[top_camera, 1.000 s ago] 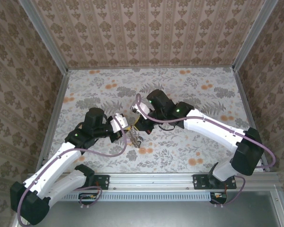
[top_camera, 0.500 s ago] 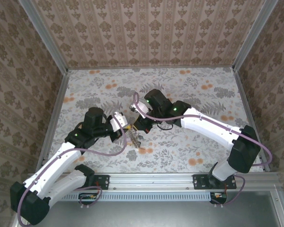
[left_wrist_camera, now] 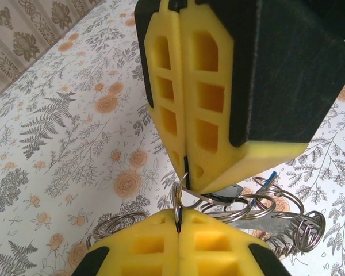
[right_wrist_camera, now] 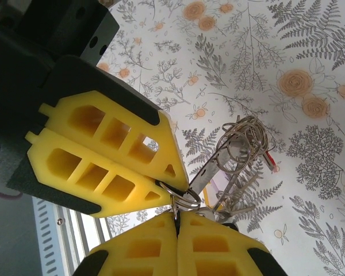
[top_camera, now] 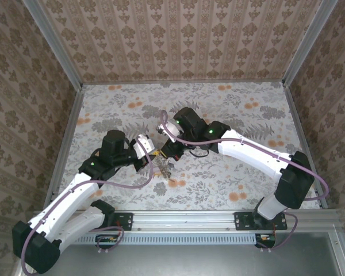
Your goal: Put the keys on the keyring
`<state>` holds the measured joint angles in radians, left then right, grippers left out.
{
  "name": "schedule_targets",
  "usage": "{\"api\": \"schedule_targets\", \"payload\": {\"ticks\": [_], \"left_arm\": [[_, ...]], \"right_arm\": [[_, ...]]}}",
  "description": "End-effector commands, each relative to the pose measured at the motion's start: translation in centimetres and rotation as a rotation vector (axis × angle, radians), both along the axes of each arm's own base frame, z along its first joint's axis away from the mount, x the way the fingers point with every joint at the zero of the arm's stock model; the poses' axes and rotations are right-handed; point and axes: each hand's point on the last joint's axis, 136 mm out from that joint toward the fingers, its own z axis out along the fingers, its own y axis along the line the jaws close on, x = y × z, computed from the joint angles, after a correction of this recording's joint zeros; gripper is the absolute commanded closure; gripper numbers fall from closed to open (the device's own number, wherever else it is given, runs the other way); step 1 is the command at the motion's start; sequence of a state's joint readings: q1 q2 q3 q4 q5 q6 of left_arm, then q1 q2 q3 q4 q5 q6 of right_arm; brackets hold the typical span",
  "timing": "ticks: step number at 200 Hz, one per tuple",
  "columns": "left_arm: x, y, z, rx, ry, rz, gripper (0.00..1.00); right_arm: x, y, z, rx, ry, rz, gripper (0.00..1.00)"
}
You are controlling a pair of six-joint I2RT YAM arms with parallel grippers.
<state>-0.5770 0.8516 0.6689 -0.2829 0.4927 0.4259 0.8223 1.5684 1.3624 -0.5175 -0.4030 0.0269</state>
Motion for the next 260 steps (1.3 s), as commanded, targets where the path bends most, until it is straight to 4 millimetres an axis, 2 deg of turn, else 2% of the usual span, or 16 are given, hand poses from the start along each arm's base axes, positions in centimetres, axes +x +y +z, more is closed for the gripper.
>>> {"api": "schedule_targets", "payload": {"ticks": [1, 53, 79, 125, 139, 147, 167, 191, 203, 213, 242, 260], "left_arm": [[-0.4, -1.0, 2.7, -0.059, -0.050, -0.047, 1.00], [-0.4, -0.9, 3.6, -0.094, -0.089, -0.037, 1.00], [-0.5, -1.0, 4.3, -0.134, -0.116, -0.039, 1.00], [-0.7, -1.3, 4.9, -0.180, -0.136, -0.055, 1.00], [-0.7, -1.4, 5.2, -0.197, -0.146, -0.053, 1.00], [-0.7, -1.4, 5.3, -0.203, -0.149, -0.053, 1.00], [-0.9, -1.4, 5.4, -0.206, -0.147, -0.060, 1.00], [-1.6, -1.6, 5.5, -0.216, -0.142, -0.099, 1.00], [-2.0, -1.8, 5.6, -0.224, -0.142, -0.127, 1.00], [-2.7, -2.0, 5.7, -0.235, -0.137, -0.166, 1.00], [-3.9, -2.4, 6.0, -0.253, -0.128, -0.245, 1.00], [-4.5, -2.7, 6.3, -0.262, -0.116, -0.288, 1.00]], "right_arm": [[1.3, 0.1, 1.1, 0.022, -0.010, -0.049, 1.00], [1.8, -1.0, -0.2, 0.023, 0.097, -0.094, 1.00], [1.2, -0.9, -0.9, 0.035, 0.161, -0.068, 1.00], [0.1, -0.3, -0.5, 0.088, 0.232, -0.015, 1.00], [-0.1, -0.5, -0.3, 0.099, 0.233, -0.001, 0.85], [-0.1, -0.8, -0.3, 0.098, 0.220, 0.002, 0.80], [0.0, -1.9, 0.5, 0.088, 0.141, 0.012, 0.76], [0.2, -3.7, 1.7, 0.063, -0.058, 0.037, 0.73], [-0.4, -4.1, 2.0, 0.063, -0.182, 0.119, 0.72], [-1.1, -4.6, 3.2, 0.083, -0.302, 0.165, 0.71], [-2.2, -5.1, 5.5, 0.124, -0.529, 0.248, 0.71], [-3.0, -4.8, 6.2, 0.104, -0.621, 0.301, 0.75]]}}
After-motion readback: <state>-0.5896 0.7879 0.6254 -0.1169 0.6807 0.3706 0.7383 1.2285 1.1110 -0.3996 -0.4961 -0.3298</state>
